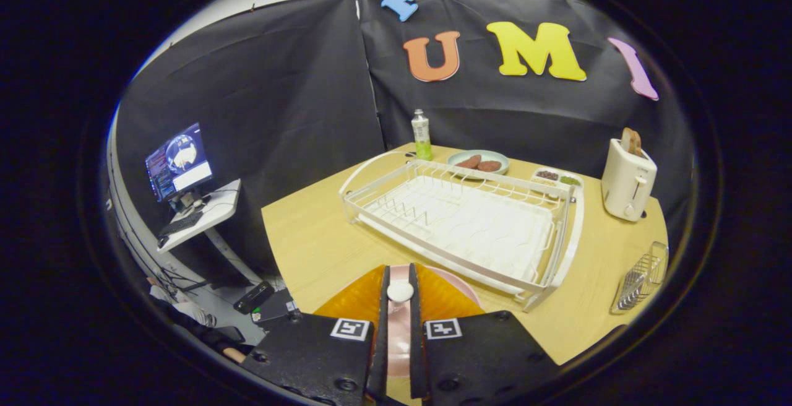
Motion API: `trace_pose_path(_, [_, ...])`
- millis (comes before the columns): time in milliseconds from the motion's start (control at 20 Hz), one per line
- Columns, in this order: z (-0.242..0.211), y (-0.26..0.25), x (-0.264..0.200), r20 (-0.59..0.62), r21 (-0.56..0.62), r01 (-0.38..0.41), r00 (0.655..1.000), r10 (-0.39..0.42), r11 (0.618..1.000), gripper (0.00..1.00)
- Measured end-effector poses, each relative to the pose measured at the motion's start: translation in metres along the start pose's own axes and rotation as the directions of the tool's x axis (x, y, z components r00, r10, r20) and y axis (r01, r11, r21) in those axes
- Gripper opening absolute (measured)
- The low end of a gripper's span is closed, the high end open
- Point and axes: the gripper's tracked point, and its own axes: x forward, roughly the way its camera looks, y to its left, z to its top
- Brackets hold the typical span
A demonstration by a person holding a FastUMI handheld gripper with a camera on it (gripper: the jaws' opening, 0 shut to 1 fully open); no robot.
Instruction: Take the plate from the dish rack, then take the spoon from the basket and place it into the plate.
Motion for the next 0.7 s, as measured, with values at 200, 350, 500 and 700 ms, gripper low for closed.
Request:
trace_pose_path(200, [0.009,-0.011,-0.008,0.036,0.026,0.034,0.999,-0.035,0.999,0.36])
trace_pose_path(350, [0.017,-0.018,-0.019,0.073,0.038,0.067,0.995,-0.070,0.997,0.46])
trace_pose_path(500, [0.029,-0.028,-0.036,0.141,0.023,0.178,0.974,-0.179,0.984,0.62])
trace_pose_path(700, [0.050,-0.025,-0.060,0.269,0.048,0.296,0.916,-0.298,0.954,0.94])
